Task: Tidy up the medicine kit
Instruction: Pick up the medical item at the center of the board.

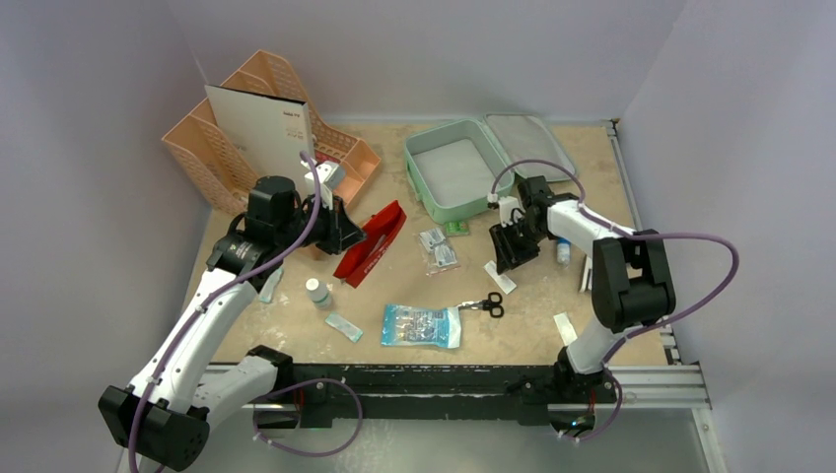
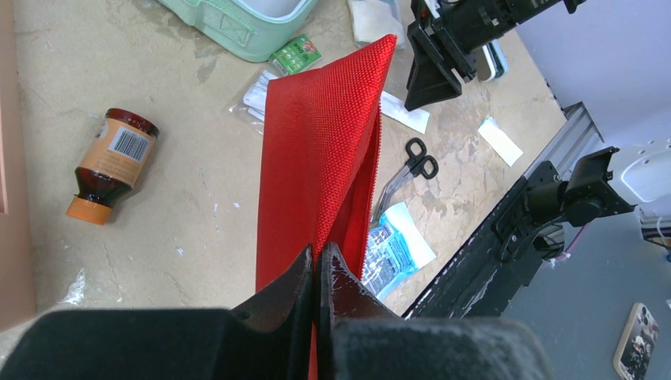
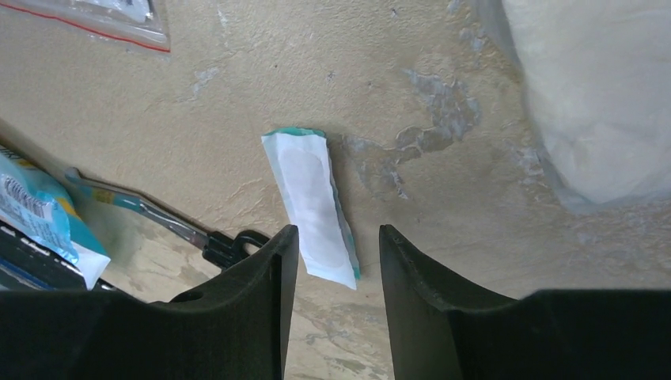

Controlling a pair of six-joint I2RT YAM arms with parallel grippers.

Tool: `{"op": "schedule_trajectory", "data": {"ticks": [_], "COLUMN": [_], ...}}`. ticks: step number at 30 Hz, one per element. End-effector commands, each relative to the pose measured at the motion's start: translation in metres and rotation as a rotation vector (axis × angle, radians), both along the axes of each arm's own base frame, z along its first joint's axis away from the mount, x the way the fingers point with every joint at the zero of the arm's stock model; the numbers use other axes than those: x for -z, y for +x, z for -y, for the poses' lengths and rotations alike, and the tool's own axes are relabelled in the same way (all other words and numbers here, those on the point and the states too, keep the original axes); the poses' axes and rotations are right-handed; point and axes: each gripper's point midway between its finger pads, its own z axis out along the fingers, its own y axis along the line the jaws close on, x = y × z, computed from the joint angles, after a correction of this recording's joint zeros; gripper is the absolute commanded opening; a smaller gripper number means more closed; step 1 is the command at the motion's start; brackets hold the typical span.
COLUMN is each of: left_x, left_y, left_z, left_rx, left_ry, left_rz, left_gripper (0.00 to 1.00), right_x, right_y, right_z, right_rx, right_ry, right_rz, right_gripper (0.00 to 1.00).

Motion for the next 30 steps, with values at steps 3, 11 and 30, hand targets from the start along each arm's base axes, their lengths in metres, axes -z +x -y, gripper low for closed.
{"op": "schedule_trajectory", "data": {"ticks": [3,11,30], "left_x": [-0.019,-0.02,-0.018], "left_y": [0.003,0.003,0.005], "left_z": [0.004,0.004,0.0], "left_rx": [0.018,0.018,-0.005], "left_ry": [-0.026,-0.026,-0.014], "left_rz": [0.069,0.074,0.081], "left_gripper": [0.0,0.0,0.0], "right_x": [0.009,0.017,-0.013], "right_y": [-0.007,-0.007,0.014], "right_z": [-0.008,-0.007,-0.027], "right_rx": [-0.028,-0.042,0.038], "right_ry": [0.002,-0.069,0.034], "right_rz": [-0.047,-0.051,0.073], "right_gripper": [0.45,0.35,0.0]}}
